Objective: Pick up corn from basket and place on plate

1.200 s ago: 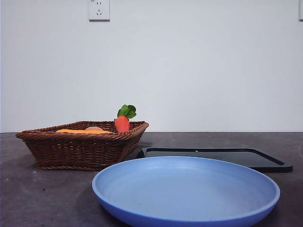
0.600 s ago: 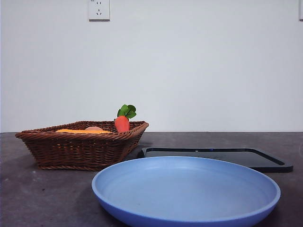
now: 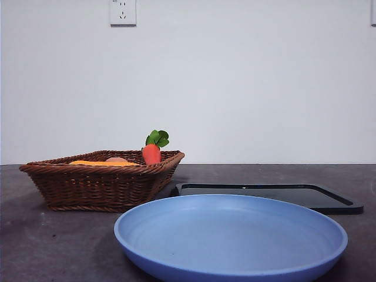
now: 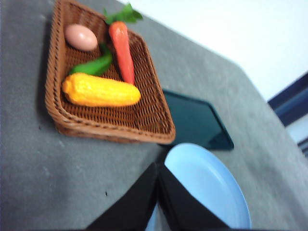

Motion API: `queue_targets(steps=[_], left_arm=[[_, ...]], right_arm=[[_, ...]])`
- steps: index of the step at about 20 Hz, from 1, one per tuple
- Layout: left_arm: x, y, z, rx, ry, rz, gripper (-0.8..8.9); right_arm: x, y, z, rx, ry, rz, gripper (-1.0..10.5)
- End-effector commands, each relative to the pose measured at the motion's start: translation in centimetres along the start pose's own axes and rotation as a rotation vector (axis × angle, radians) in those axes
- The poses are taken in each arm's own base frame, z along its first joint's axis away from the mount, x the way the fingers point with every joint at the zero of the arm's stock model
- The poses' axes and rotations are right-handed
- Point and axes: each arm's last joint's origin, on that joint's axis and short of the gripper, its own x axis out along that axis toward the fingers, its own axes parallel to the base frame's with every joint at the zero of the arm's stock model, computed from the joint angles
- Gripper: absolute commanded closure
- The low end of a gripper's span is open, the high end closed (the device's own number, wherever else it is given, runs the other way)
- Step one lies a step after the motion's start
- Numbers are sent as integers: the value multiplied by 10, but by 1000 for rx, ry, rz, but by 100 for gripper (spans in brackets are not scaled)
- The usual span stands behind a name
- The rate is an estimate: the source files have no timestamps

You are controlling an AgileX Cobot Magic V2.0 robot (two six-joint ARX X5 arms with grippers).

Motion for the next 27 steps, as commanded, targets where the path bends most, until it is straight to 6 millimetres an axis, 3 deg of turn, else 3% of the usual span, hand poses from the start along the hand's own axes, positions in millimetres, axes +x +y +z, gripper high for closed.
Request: queue_targets(steps=[1,10,19,21,24,27], left_arm=[[-4,-9,10,80,40,-38,809],[-12,-25,31,122,181,-38,809],[-11,-27,35,126,244,-44,807],[-11,-27,35,121,243,-44,721],[-11,-27,35,113,244,-43,427],[-11,-27,35,100,244,-44,405]], right_arm=[[-3,12,15,-13,32,59,945],[-1,29,35,-73,317,90,945],[6,32,33,-121,464,99,945],[6,32,33,-120,464,99,870],[7,32,33,-110,469,95,633],[15,29,34,-85,498,86,632]])
